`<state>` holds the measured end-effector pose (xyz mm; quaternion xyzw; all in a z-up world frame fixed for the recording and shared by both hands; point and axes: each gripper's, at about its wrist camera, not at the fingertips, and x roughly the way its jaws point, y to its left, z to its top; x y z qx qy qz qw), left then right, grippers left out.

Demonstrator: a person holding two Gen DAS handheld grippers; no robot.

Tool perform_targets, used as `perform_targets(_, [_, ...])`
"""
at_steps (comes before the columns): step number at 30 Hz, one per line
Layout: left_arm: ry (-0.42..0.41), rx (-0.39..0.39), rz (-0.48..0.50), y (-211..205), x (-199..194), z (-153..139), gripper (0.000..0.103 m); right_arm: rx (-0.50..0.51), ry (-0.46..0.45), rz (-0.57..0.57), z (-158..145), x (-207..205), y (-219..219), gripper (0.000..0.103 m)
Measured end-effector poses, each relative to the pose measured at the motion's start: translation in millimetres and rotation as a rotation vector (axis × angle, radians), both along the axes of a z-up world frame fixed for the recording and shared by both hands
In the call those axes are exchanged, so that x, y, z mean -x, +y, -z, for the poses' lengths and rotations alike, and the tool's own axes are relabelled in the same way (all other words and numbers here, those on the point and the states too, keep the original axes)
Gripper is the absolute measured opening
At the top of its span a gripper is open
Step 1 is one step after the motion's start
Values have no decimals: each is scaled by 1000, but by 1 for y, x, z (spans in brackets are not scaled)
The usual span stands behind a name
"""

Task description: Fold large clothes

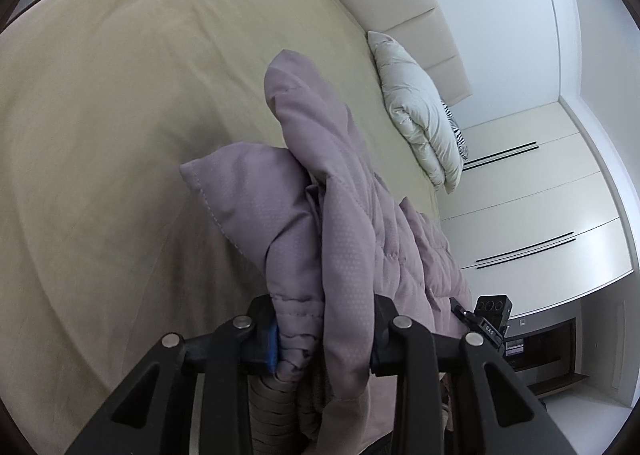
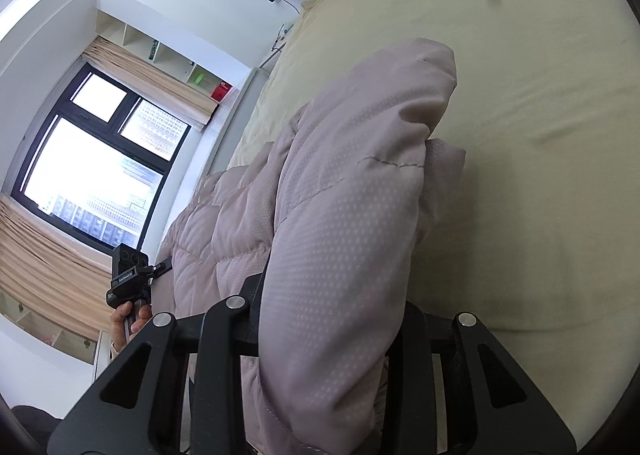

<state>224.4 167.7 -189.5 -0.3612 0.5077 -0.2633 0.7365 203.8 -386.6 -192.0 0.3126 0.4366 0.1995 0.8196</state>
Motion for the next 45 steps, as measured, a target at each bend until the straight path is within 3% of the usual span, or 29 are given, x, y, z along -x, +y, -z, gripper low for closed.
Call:
perform_targets(3, [51, -66, -2, 2, 7, 35, 37, 27, 67, 37, 34, 3, 3, 30])
perform_targets(6, [81, 9, -24, 13, 9, 66, 43, -63, 124, 109, 83, 7, -15, 32])
perform_targets(8, [68, -11, -24, 11, 11, 70, 48, -103, 131, 140, 104, 9, -19, 35])
perform_targets(10, [41, -51, -22, 7, 14, 69, 50, -80, 115, 146, 109, 11, -15, 40])
perform_targets(13, [51, -16, -42, 11, 15, 72, 53, -108, 136, 153, 118, 13, -18, 48])
perform_targets(15, [31, -35, -56, 15, 22, 66, 55, -97, 132, 172, 114, 20, -20, 50])
perform_targets(19, [-53, -166, -84, 25, 50, 36, 60, 6, 121, 215, 91, 42, -21, 53])
perform_targets(23, [-220, -319, -136, 27, 87, -11, 73, 146, 51, 272, 53, 78, -24, 53])
perform_targets(25, [-307, -437, -167, 20, 107, -38, 78, 231, -3, 308, 31, 99, -18, 53])
perform_targets(29, [-524, -695, -288, -3, 156, -96, 102, 475, -145, 390, -21, 144, -1, 53])
perform_targets(30, [-585, -738, -318, -8, 168, -108, 103, 525, -196, 412, -36, 152, 11, 55])
perform_targets(32, [-696, -811, -375, -16, 195, -129, 103, 590, -294, 459, -62, 169, 25, 72])
perform_targets(33, [-741, -834, -399, -24, 207, -139, 103, 611, -358, 492, -76, 179, 36, 84])
perform_targets(35, [-802, -863, -442, -36, 224, -159, 103, 630, -478, 539, -101, 199, 55, 87])
perform_targets(37, [-858, -907, -497, -51, 238, -179, 103, 710, -557, 586, -124, 208, 74, 90])
perform_targets(39, [-919, -949, -558, -60, 255, -197, 103, 800, -601, 620, -145, 216, 96, 100])
perform_targets(41, [-933, -990, -599, -68, 266, -209, 103, 789, -654, 603, -164, 220, 115, 101])
perform_targets(43, [-909, -1006, -589, -72, 269, -220, 103, 733, -643, 547, -184, 236, 124, 101])
perform_targets(45, [-877, -962, -541, -76, 271, -226, 103, 694, -599, 499, -193, 238, 136, 101])
